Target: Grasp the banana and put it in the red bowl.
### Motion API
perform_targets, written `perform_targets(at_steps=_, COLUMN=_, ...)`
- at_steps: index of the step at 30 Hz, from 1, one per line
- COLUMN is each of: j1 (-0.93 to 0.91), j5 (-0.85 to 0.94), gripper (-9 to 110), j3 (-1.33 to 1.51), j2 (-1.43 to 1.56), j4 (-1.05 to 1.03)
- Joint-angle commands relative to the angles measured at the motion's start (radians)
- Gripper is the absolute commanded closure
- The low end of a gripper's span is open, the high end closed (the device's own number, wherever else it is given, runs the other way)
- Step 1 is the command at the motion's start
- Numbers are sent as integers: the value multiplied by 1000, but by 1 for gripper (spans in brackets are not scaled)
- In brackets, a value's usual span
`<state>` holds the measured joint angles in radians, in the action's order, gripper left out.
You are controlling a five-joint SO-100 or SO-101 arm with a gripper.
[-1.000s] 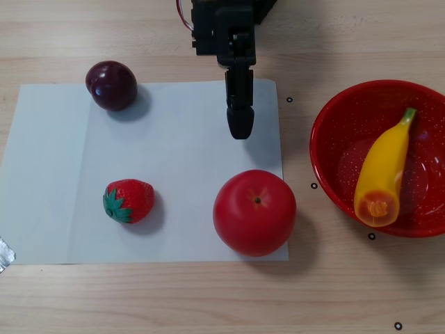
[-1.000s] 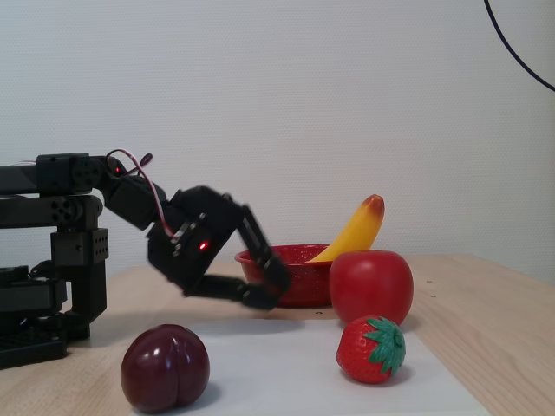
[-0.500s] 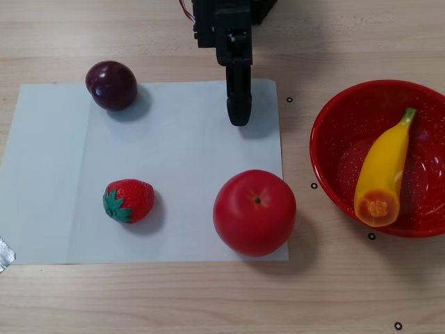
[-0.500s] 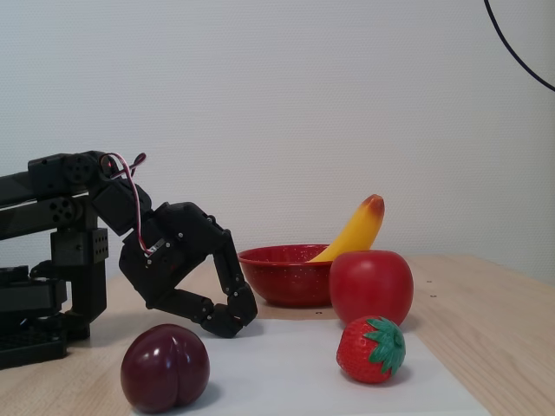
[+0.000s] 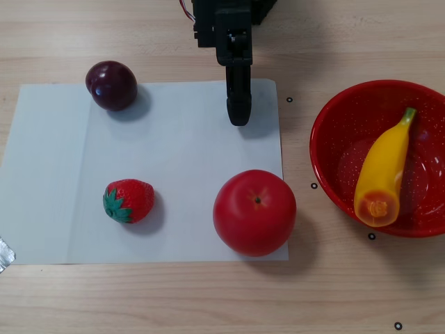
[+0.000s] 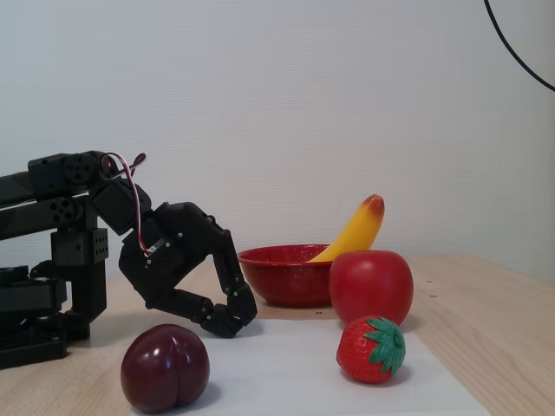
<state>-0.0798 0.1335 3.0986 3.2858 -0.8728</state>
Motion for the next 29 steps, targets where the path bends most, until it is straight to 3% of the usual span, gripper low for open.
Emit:
perform_targets(at_steps=1, j1=-31, j5=-29, gripper=101, j3=5, j2=-11, j4=-18)
perform_targets(at_steps=29, j1=-38, j5=-46, gripper=101, j3=5, j2=-11, j4=-18)
